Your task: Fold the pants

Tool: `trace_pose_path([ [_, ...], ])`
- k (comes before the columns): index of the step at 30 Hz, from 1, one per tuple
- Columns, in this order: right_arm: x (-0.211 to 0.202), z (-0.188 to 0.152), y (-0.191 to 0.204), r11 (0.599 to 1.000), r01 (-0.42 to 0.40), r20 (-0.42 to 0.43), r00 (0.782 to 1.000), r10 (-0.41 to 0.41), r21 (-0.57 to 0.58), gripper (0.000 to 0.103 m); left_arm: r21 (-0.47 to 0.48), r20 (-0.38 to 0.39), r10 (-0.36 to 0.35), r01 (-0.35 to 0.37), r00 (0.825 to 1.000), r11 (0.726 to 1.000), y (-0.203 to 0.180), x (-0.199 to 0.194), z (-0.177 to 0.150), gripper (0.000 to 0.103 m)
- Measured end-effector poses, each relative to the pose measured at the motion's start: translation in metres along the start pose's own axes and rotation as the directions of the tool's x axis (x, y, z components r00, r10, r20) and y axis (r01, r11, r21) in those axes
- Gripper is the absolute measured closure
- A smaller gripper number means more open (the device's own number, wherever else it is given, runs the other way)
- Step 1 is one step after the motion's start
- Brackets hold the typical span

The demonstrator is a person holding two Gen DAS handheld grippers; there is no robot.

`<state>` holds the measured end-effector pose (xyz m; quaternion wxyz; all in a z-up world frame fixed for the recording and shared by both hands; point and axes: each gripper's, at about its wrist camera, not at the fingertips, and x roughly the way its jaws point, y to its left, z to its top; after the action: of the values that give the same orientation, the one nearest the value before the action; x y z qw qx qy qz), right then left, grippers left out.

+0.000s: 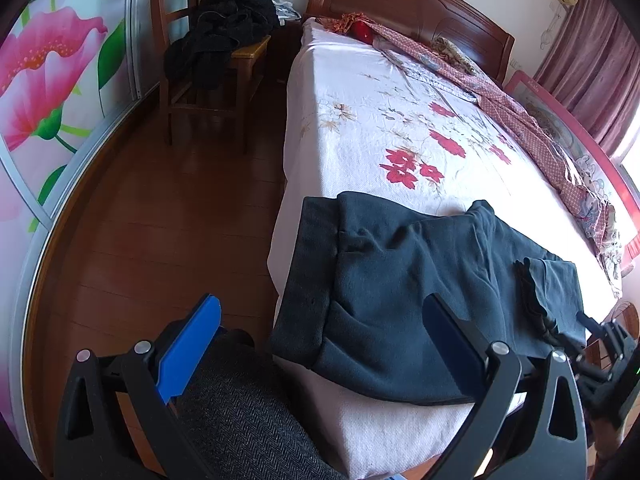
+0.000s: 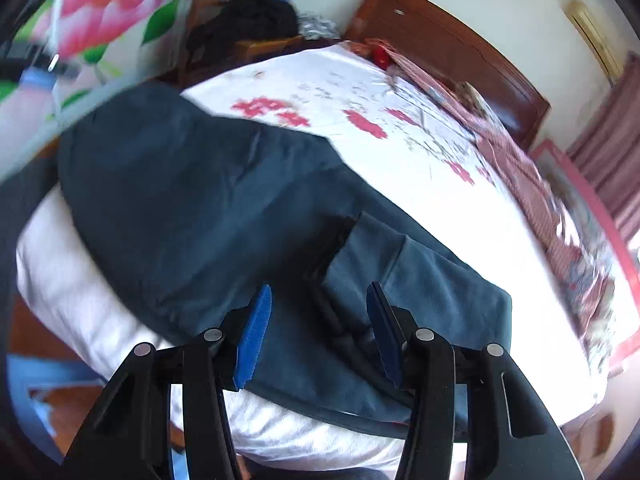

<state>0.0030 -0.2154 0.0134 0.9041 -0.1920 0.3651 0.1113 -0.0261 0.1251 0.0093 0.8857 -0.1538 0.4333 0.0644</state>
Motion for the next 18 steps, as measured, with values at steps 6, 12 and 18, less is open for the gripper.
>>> trace_pose_path([
  [6,0.081,-0.023,-0.014,0.995,0.079,-0.175,0.982,-0.066,0.067,0.055,0.010,0.001,-0.026,0.026,1.000,1.000,0.014,0.003,0.005,0.002],
  [12,0.082,-0.023,-0.028,0.979,0.053,-0.215,0.976,-0.010,0.195,0.051,-0.038,-0.017,-0.185,0.184,0.983,0.982,0.062,0.027,0.025,0.002],
  [18,0.090,-0.004,-0.016,0.986,0.101,-0.283,0.957,-0.060,0.130,0.050,-0.190,-0.143,-0.467,0.439,0.873,0.878,0.084,0.086,0.032,0.002],
])
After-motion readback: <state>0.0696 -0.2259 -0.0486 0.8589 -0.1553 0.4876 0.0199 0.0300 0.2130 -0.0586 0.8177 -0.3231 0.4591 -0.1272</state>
